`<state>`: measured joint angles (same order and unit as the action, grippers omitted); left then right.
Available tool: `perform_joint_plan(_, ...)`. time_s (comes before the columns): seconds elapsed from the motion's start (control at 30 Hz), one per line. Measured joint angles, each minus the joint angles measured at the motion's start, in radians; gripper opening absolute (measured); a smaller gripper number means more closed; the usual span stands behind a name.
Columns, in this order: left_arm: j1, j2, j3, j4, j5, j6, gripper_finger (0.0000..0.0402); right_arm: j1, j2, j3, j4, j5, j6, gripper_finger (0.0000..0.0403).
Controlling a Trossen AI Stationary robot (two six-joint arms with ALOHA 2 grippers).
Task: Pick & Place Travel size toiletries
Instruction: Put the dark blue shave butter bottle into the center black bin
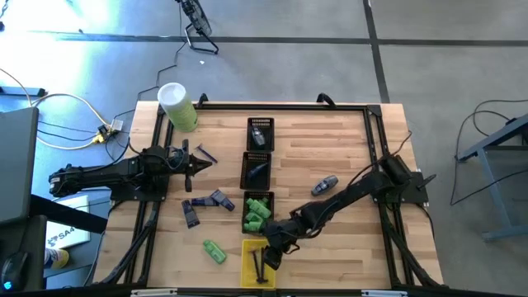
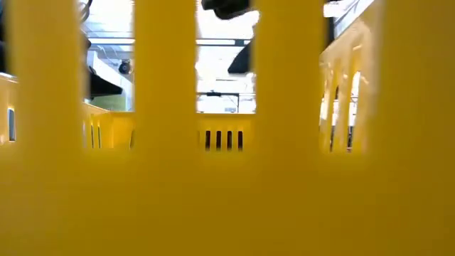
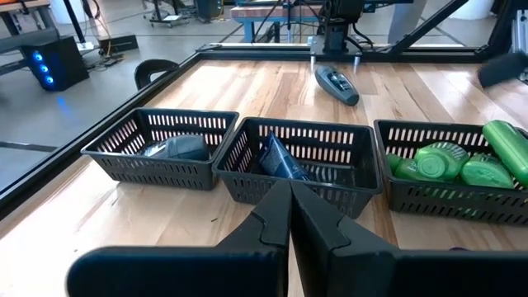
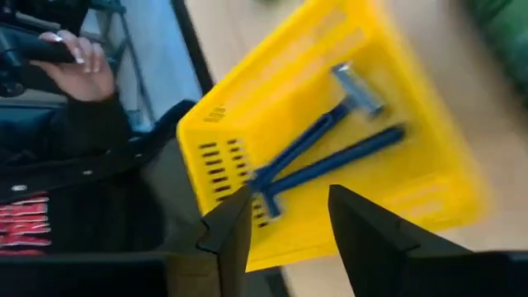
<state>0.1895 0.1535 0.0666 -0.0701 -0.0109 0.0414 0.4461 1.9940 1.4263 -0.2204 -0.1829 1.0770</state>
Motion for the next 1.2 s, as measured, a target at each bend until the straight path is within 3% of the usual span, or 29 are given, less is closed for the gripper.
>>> perform_joint_plan(0.5,0.0,0.0,0.0,-0.006,0.0,0.0,0.0006,-0.032,-0.261,0.001,-0.286,0.234,-0.313,0.0008)
perform_joint_plan(0.93,0.0,0.0,0.001,-0.008,0.0,0.002,0.0006,-0.101,-0.342,0.0,-0.531,0.323,-0.557,0.0003)
perform_joint_plan(1.2,0.0,0.0,0.001,-0.008,0.0,0.045,0.0006,-0.21,-0.345,-0.038,-0.546,0.312,-0.72,0.0003)
